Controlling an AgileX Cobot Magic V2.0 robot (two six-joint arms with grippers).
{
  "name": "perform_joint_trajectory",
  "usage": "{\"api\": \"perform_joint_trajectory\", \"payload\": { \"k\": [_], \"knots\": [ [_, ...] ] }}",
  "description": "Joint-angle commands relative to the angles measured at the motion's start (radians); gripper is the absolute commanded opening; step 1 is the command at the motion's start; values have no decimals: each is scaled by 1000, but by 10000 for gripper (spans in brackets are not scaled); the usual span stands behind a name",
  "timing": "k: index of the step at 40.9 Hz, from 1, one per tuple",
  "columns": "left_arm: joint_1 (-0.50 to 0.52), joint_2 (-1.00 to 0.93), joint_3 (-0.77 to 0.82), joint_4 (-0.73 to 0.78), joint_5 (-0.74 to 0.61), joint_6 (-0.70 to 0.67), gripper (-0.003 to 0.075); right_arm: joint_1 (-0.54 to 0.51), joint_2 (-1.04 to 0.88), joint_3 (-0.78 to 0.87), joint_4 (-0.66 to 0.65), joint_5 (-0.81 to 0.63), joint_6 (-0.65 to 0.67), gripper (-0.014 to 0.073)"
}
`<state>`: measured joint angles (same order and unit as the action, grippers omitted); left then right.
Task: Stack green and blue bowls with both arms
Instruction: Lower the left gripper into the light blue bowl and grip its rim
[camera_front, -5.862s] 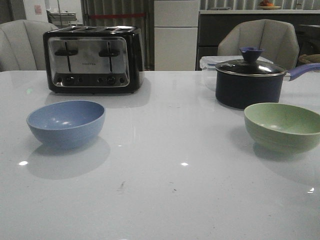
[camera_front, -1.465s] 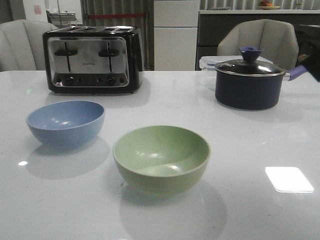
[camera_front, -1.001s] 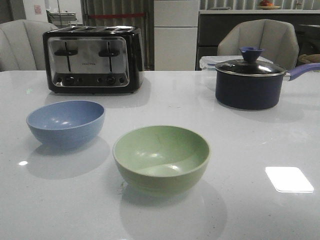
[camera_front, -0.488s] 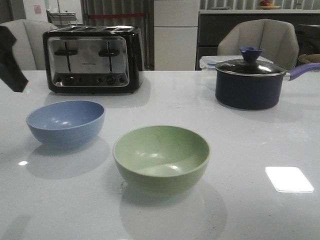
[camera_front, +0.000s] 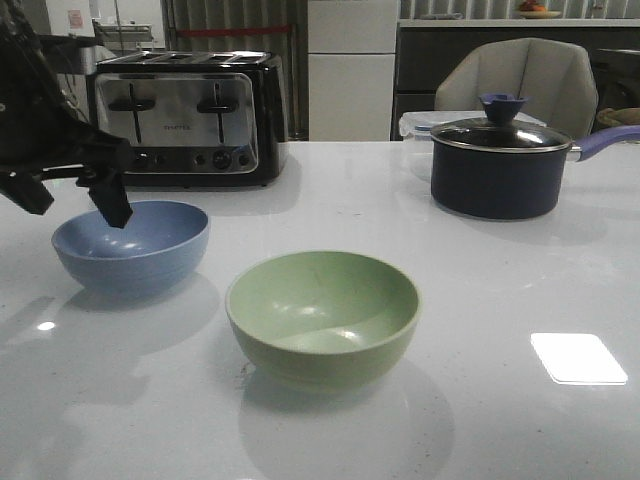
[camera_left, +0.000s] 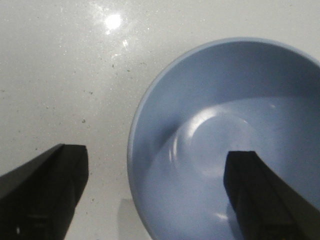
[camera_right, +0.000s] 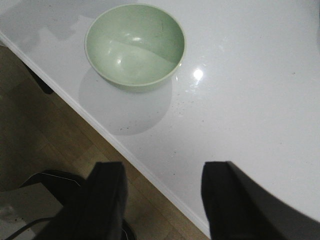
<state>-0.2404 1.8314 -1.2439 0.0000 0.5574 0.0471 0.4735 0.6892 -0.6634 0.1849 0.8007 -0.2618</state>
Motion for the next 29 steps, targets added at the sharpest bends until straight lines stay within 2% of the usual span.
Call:
{"api": "perform_joint_trajectory", "payload": {
  "k": [1, 8, 11, 23, 28, 29],
  "knots": [
    [-3, 2, -59, 27, -46, -3, 603, 0, -2, -25, 12, -52, 1, 457],
    [-3, 46, -82, 27, -50, -3, 583, 0, -2, -25, 12, -52, 1, 457],
    [-3, 54, -82, 27, -50, -3, 522, 0, -2, -25, 12, -52, 1, 457],
    [-3, 54, -82, 27, -21, -3, 190, 0, -2, -25, 12, -52, 1, 457],
    [-3, 32, -82, 27, 12, -3, 92, 0, -2, -25, 12, -52, 1, 457],
    [-3, 22, -82, 27, 19, -3, 94, 0, -2, -25, 12, -52, 1, 457]
  ]
}}
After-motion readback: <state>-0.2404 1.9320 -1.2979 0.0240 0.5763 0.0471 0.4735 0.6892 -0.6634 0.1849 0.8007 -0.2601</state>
